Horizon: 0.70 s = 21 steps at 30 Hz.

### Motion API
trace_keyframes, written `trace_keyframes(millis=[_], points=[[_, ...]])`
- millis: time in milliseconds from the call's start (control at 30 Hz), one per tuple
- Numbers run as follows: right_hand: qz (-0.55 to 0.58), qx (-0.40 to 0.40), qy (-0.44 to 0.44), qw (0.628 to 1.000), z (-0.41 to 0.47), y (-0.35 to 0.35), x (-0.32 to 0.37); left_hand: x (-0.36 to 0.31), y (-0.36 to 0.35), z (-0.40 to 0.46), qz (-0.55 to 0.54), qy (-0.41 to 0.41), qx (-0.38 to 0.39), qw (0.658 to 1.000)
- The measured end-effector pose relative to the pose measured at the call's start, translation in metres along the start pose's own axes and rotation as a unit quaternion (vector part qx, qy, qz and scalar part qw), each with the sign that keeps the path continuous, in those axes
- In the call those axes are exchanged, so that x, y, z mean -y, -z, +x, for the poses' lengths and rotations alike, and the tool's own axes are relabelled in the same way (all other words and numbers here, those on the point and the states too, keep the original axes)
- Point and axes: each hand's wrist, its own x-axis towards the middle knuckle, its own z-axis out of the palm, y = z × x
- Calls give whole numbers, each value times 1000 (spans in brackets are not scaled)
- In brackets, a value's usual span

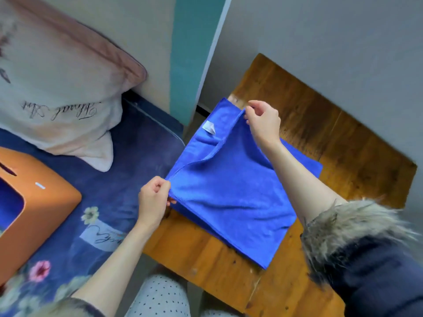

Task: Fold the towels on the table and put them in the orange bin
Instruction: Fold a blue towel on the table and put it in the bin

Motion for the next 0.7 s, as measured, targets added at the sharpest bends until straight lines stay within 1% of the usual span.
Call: trace_keyframes(millis=[67,167,233,300,367,467,533,700], points=[[2,53,-26,998,6,-13,-13,14,3,10,55,30,-34,997],[-63,53,-38,996,5,-19,-36,29,6,20,112,42,-51,992],[-148,60,-32,987,3,-16,-56,35,5,22,153,40,-47,986],[-245,99,-31,964,2,-11,-77,39,3,21,179,31,-41,982],[-291,128,-53,946,-1,-6,-95,42,1,19,209,14,-36,977],[-276,140,-93,946,-9,-1,-114,43,-1,19,265,-5,-18,964],[-273,143,-103,946,-12,2,-124,40,-5,18,297,-21,-15,955],[-261,107,-146,948,-19,16,-143,27,-19,19,352,-62,-14,934]])
